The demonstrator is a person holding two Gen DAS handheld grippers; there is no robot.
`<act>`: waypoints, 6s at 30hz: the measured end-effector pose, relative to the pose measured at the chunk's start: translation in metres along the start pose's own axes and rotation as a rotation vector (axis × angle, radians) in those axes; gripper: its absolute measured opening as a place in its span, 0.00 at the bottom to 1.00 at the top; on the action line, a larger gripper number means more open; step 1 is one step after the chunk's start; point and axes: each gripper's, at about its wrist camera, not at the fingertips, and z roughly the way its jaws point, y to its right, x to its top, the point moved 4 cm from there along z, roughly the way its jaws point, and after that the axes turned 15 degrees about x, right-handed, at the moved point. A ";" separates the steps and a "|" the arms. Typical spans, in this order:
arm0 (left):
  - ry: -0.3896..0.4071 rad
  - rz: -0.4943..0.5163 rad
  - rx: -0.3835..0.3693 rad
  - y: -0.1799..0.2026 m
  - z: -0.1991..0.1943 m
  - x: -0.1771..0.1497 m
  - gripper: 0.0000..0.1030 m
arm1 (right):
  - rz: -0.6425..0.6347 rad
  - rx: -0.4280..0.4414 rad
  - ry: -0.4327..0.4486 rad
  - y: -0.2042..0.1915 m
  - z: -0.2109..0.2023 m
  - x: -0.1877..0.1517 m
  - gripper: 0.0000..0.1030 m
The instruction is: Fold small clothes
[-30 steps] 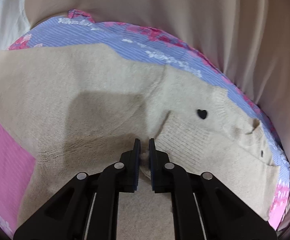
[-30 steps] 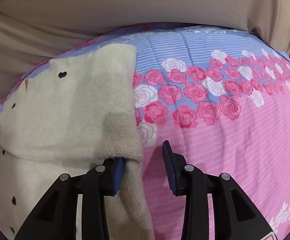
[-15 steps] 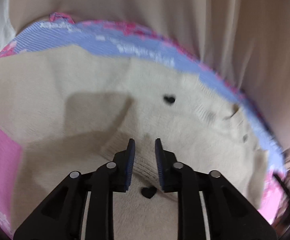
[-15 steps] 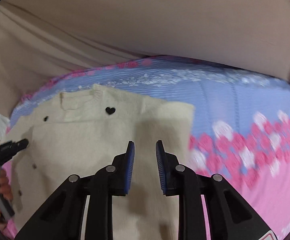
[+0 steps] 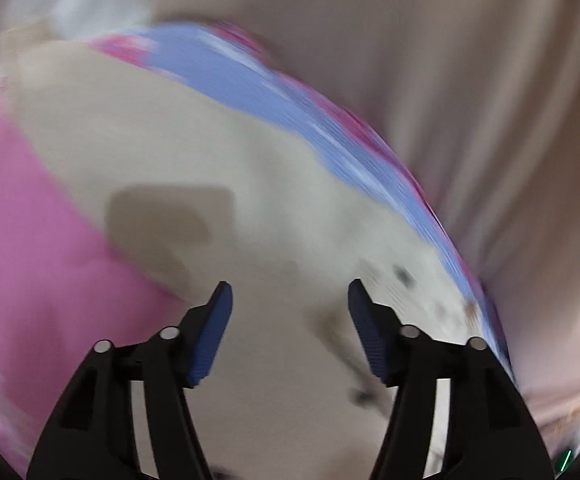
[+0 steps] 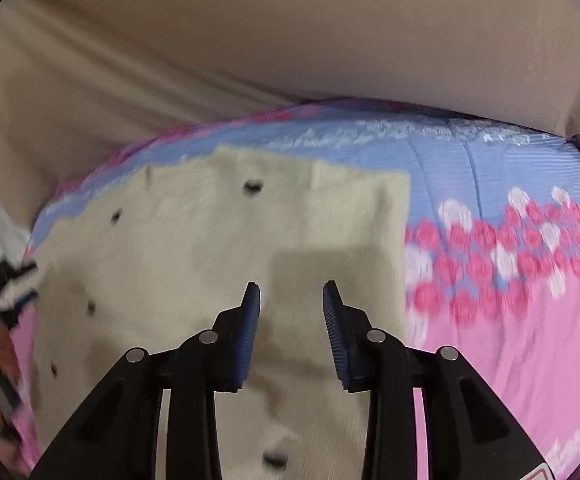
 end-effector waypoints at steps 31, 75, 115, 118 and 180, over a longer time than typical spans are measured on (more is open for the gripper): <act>0.314 0.249 -0.265 0.097 -0.135 0.074 0.00 | -0.005 0.028 -0.145 -0.104 -0.048 -0.121 0.45; 0.176 0.512 -0.362 0.231 -0.178 -0.082 0.11 | 0.065 -0.011 -0.154 -0.040 -0.085 -0.142 0.50; -0.125 0.252 -0.138 0.052 -0.081 -0.127 0.63 | 0.204 -0.039 -0.032 0.053 0.042 0.040 0.09; -0.199 0.152 -0.190 0.065 -0.056 -0.115 0.63 | 0.192 -0.025 -0.033 0.049 0.047 0.040 0.10; -0.293 0.249 0.041 -0.112 -0.122 -0.185 0.68 | 0.386 0.101 -0.243 0.030 -0.075 -0.250 0.58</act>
